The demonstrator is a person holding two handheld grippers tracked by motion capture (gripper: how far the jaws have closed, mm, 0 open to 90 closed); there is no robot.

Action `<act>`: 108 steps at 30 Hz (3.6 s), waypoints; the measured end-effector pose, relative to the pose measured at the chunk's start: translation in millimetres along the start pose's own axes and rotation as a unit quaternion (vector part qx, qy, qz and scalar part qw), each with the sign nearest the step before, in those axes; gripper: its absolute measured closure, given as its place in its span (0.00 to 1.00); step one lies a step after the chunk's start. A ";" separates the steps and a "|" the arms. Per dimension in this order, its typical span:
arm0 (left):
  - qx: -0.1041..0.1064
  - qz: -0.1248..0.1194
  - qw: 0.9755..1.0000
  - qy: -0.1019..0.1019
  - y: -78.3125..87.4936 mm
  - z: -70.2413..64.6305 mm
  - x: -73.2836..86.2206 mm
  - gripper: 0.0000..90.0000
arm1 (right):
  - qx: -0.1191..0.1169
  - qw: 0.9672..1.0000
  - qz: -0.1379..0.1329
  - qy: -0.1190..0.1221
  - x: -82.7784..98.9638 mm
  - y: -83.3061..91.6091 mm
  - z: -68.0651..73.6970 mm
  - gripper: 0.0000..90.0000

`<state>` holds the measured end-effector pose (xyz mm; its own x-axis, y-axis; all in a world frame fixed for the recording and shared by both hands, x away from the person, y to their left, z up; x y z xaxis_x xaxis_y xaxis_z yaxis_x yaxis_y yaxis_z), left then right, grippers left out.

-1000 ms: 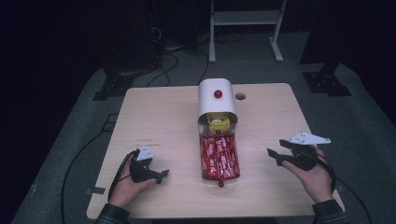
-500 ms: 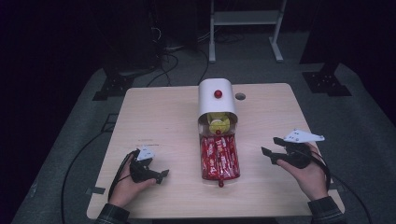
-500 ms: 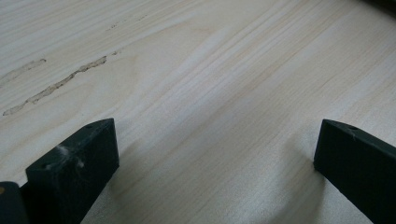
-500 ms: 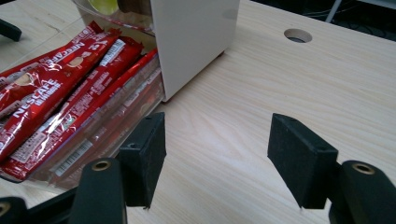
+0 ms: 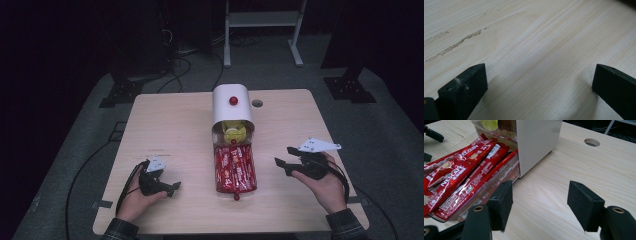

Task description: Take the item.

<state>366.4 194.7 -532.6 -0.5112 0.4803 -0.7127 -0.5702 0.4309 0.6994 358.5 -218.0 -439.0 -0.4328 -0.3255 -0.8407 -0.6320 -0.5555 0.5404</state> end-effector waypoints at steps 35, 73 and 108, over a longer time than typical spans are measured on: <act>0.000 0.000 1.000 0.000 0.0 0.0 0.0 0.00 | -0.037 0.999 0.003 0.030 -12.2 -22.8 28.4 0.40; 0.000 0.000 1.000 0.000 0.0 0.0 0.0 0.00 | -0.090 0.993 0.020 0.073 -21.3 -59.5 75.5 0.43; 0.000 0.000 1.000 0.000 0.0 0.0 0.0 0.00 | -0.112 0.990 0.044 0.074 -17.9 -77.1 92.7 0.71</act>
<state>366.4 194.7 -532.6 -0.5111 0.4804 -0.7127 -0.5702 0.4309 0.6994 355.4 -98.4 -462.4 -0.3704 -0.4804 -0.7950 -0.4294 -0.6704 0.6052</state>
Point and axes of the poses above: each handheld gripper's, and its own axes: y roughly backward along the jaws, x roughly out of its underside, z roughly to its left, the point moved 7 cm from there along -y, roughly forward along the jaws, and after that the axes turned 3 degrees about -x, right-handed, at the moved point
